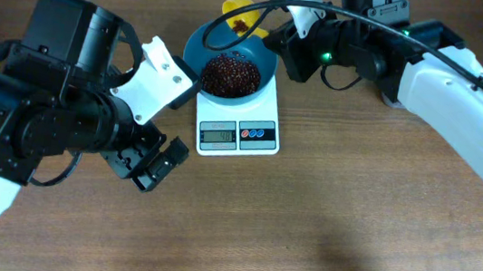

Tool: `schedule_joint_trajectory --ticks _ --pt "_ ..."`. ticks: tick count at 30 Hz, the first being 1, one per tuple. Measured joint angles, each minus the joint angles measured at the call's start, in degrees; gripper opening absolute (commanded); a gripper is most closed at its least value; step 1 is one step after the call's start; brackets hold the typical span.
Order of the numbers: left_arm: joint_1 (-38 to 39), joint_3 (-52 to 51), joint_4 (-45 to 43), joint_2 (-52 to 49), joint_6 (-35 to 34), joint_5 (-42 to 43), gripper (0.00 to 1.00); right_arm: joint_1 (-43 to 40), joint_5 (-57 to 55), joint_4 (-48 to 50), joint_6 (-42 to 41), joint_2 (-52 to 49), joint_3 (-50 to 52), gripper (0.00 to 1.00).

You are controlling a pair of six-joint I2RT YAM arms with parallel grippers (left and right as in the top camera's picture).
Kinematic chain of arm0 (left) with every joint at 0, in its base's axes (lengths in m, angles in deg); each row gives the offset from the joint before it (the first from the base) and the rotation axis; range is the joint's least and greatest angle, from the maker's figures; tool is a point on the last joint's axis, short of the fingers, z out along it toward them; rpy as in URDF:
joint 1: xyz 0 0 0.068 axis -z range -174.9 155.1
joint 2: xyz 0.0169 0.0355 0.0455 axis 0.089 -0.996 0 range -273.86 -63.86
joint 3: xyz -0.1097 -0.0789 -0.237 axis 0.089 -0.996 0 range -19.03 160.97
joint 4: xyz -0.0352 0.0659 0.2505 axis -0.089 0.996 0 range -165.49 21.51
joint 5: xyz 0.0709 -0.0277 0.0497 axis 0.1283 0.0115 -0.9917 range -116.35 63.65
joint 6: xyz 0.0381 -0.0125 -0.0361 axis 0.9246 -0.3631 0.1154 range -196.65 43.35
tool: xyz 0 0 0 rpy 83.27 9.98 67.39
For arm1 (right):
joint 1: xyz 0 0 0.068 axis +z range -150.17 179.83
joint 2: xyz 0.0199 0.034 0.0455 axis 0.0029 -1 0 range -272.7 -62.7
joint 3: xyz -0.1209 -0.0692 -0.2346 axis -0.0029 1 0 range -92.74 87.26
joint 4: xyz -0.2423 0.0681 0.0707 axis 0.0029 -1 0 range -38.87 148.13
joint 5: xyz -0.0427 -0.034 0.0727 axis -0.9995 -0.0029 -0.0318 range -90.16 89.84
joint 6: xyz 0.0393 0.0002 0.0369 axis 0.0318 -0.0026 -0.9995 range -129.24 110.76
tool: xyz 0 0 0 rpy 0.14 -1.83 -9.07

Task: Scoop item into bowl and weigh 50g on scale
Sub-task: 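Tilt the scoop over the teal bowl to add the beans, then carry the empty scoop with the right gripper to the table's right side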

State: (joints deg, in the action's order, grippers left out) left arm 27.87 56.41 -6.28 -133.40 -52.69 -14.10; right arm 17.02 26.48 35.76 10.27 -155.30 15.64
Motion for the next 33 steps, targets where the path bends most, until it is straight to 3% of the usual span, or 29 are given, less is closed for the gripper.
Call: schedule_joint_trajectory --ticks 24,33 --pt "0.0 0.0 0.0 0.0 0.0 0.0 0.99 0.1 0.0 -4.5 -0.6 0.0 0.0 0.04" --pt "0.0 0.0 0.0 0.0 0.0 0.0 0.99 1.4 -8.4 -4.4 -1.8 0.0 0.0 0.04"
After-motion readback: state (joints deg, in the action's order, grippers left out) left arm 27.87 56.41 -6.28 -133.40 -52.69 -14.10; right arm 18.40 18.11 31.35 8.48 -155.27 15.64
